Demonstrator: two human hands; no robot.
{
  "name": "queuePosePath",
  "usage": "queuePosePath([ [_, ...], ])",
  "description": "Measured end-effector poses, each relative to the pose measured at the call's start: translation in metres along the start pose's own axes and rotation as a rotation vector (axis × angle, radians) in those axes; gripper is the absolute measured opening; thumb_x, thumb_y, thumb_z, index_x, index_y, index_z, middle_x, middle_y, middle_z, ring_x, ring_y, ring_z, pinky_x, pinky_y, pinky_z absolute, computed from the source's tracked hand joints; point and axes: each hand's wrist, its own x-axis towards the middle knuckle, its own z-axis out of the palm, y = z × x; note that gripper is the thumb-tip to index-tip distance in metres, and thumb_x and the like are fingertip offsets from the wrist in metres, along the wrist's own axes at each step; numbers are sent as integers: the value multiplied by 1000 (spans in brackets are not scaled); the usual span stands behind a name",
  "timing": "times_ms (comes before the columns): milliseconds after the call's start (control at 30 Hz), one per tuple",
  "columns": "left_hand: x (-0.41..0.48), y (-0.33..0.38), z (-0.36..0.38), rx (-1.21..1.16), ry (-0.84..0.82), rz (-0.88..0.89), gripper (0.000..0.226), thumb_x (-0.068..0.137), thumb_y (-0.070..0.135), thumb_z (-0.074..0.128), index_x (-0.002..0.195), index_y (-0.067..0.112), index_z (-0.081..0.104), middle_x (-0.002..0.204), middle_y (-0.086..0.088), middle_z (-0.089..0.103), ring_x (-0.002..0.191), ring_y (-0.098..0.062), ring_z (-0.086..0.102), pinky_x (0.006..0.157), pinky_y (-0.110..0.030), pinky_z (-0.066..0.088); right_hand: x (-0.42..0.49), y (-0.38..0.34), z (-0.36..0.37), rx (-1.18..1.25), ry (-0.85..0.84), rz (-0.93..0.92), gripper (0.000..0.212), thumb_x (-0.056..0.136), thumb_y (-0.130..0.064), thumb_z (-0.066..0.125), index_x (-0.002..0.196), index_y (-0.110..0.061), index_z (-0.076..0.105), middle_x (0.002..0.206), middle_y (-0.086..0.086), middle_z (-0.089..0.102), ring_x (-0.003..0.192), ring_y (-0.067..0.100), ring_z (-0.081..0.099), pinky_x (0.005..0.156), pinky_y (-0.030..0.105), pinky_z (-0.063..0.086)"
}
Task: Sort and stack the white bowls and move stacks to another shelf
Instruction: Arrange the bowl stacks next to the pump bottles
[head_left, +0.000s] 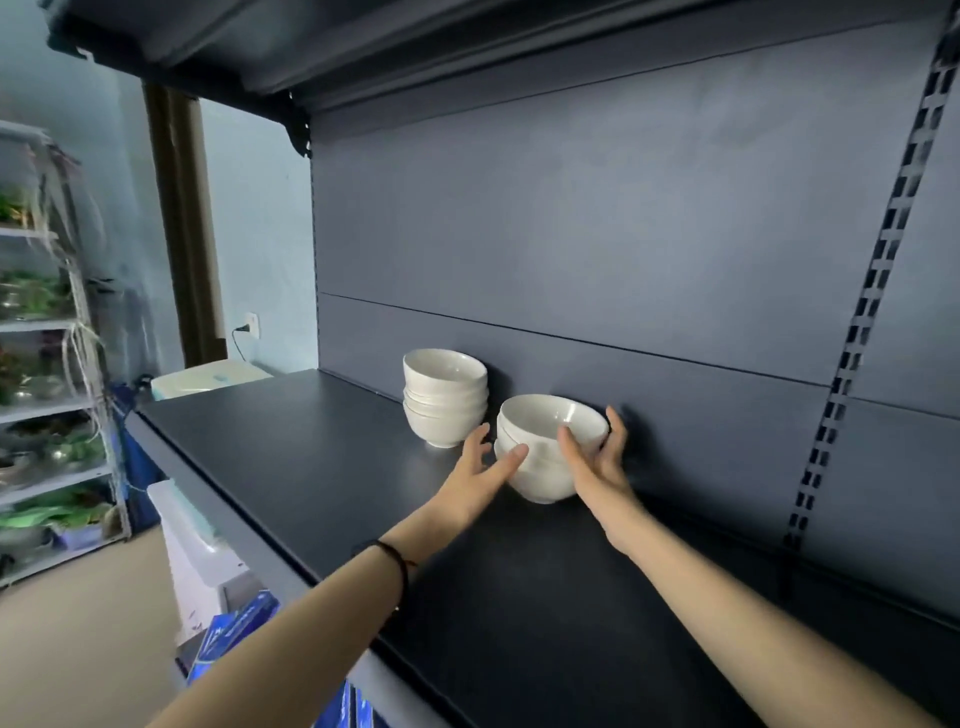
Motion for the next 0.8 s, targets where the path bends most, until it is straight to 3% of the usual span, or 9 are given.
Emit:
queuePosePath([
  [67, 19, -3, -1, -42, -35, 22, 104, 78, 60, 66, 154, 26, 5, 154, 2, 34, 135, -8, 38, 108, -26, 32, 3, 5, 6, 15, 14, -30, 84, 94, -34, 62, 152, -34, 2, 153, -11, 24, 134, 6, 34, 101, 21, 30],
  [167, 44, -8, -1, -88, -83, 93, 89, 92, 32, 63, 154, 21, 0, 152, 7, 30, 128, -3, 36, 99, -17, 31, 7, 11, 10, 30, 66, -23, 82, 94, -27, 63, 151, -35, 4, 139, -14, 35, 120, 3, 45, 87, 11, 38],
  [233, 57, -12, -4, -99, -142, 152, 97, 87, 31, 70, 154, 24, -1, 152, 11, 29, 126, 0, 40, 97, -13, 34, 10, 14, 11, 29, 86, -25, 80, 94, -24, 63, 149, -39, 6, 130, -19, 42, 109, -6, 50, 76, 6, 44],
  [333, 71, -19, -10, -158, -239, 190, 105, 73, 36, 74, 152, 30, 4, 140, 21, 39, 114, 18, 47, 86, -5, 44, 11, 18, 10, 47, 77, -10, 75, 94, -21, 62, 141, -45, 9, 124, -24, 46, 105, -15, 50, 78, 9, 47],
  [400, 77, -22, -12, -198, -276, 211, 104, 67, 41, 77, 147, 35, 11, 137, 22, 42, 111, 22, 49, 84, -5, 45, 10, 19, 11, 30, 74, -12, 76, 94, -16, 61, 141, -42, 8, 125, -25, 45, 105, -16, 50, 79, 7, 48],
  [500, 82, -29, -13, -250, -325, 238, 91, 62, 44, 77, 137, 40, 26, 137, 17, 48, 118, 12, 51, 90, -9, 45, 7, 20, 12, -19, 44, -6, 87, 92, -6, 63, 145, -35, 1, 129, -23, 44, 105, -21, 53, 82, 7, 47],
  [600, 87, -31, -14, -295, -358, 252, 99, 60, 45, 77, 143, 34, 25, 138, 13, 50, 122, 5, 52, 93, -12, 47, 5, 15, 15, -51, 86, -8, 93, 89, -5, 68, 146, -32, 0, 127, -22, 46, 100, -25, 54, 80, 5, 47],
  [800, 83, -28, -11, -339, -387, 253, 102, 59, 43, 79, 146, 25, 29, 136, 7, 55, 118, 1, 56, 88, -12, 49, -8, 8, 22, -55, 208, -26, 96, 83, -16, 73, 150, -27, 5, 128, -17, 49, 112, -7, 54, 81, 9, 49],
])
